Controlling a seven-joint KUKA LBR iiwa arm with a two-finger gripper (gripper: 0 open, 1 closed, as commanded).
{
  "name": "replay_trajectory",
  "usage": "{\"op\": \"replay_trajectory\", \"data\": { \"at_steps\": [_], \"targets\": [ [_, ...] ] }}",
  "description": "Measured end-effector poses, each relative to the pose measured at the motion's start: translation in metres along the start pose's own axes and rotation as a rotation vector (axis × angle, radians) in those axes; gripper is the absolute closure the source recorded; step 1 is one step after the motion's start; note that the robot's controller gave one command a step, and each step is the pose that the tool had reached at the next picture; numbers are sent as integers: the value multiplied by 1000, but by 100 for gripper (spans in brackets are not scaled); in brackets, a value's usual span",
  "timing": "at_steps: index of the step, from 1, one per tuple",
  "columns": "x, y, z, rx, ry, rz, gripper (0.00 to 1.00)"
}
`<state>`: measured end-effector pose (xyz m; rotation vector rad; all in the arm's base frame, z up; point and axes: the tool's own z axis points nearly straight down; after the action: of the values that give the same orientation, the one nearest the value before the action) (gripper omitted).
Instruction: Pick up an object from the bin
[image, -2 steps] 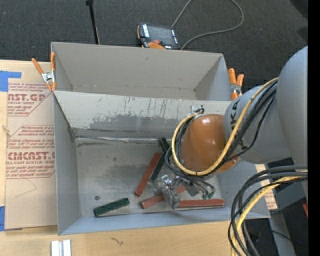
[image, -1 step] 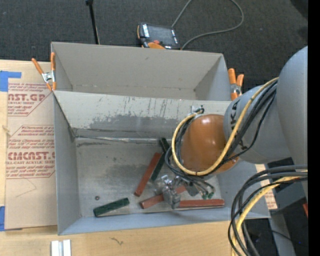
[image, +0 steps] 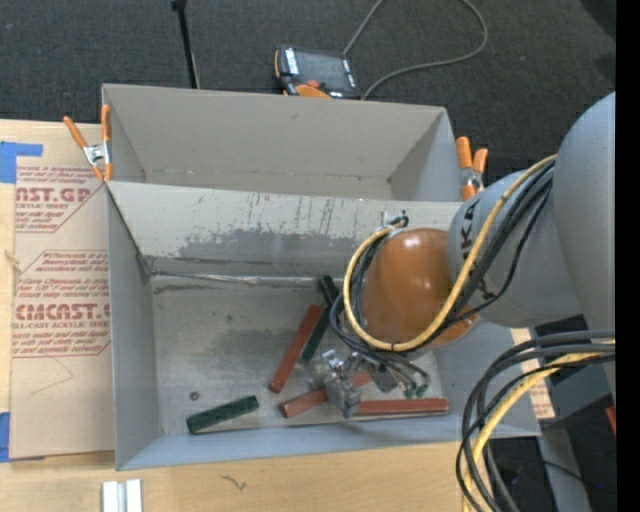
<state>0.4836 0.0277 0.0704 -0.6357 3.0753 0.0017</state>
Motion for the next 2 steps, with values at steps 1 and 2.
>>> {"op": "replay_trajectory", "data": {
  "at_steps": [1, 2],
  "targets": [
    [0, 0, 0, 0, 0, 0, 100],
    [0, 0, 0, 0, 0, 0, 100]
  ]
}}
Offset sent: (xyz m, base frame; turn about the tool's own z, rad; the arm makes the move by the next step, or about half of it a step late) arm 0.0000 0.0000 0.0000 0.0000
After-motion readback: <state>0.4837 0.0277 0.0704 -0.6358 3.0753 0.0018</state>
